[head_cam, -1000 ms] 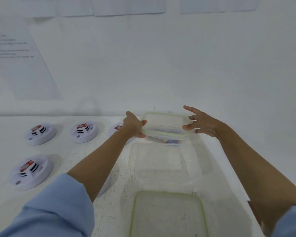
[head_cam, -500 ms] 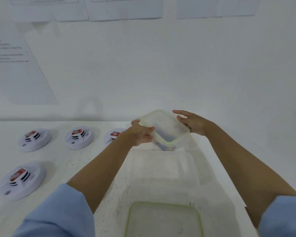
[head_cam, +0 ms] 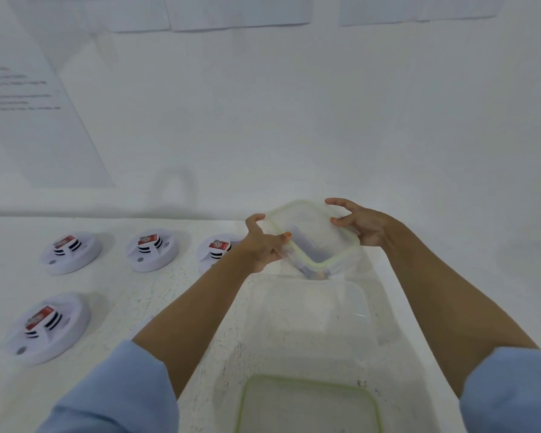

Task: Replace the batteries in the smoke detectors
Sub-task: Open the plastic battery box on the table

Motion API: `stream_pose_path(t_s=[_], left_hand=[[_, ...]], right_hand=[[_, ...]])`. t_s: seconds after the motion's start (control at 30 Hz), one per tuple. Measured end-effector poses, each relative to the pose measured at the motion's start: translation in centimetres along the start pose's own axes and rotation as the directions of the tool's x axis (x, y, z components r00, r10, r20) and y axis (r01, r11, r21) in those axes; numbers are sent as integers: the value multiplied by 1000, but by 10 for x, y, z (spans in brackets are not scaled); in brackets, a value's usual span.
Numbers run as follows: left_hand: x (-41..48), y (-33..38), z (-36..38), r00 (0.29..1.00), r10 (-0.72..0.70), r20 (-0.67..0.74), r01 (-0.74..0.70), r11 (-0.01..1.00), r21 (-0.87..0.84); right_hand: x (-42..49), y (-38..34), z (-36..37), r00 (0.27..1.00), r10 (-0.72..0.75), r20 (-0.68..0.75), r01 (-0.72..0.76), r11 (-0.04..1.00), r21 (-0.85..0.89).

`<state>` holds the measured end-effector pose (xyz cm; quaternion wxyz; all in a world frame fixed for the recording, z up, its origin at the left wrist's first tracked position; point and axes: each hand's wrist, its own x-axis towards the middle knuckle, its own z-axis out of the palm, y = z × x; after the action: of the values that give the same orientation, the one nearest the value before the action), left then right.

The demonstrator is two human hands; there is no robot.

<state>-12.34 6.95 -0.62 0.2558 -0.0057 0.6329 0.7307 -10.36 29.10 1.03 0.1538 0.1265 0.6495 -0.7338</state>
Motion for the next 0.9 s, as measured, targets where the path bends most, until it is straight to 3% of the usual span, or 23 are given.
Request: stream_pose_path(t_s=[0.1, 0.23, 0.47, 0.63, 0.73, 0.8, 0.9], left_hand=[[-1, 1, 1, 998, 49, 28, -51, 995, 85], [-6, 8, 1, 991, 4, 136, -34, 975, 220], [-8, 2, -2, 990, 93, 107, -125, 932, 339], [-14, 3, 8, 993, 115, -32, -86, 876, 474], [-18, 15, 14, 946, 185, -266, -8, 835, 551], [-17, 26, 11, 900, 266, -345, -20, 816, 578], [-8, 30, 1, 954, 218, -204, -84, 853, 515]], right_hand=[[-2, -2, 2, 1000, 4, -3, -5, 999, -44], [-8, -4, 4, 998, -51, -27, 45, 985, -165], [-29, 8, 0, 994, -110, -15, 92, 891, -445], [-26, 5, 12, 923, -362, -132, 243, 813, -529], [-25, 3, 19, 834, -489, -257, 241, 741, -627], [-33, -3, 15, 858, -405, -315, 146, 781, -607], [-51, -6, 10, 968, -61, -244, -46, 911, -410]])
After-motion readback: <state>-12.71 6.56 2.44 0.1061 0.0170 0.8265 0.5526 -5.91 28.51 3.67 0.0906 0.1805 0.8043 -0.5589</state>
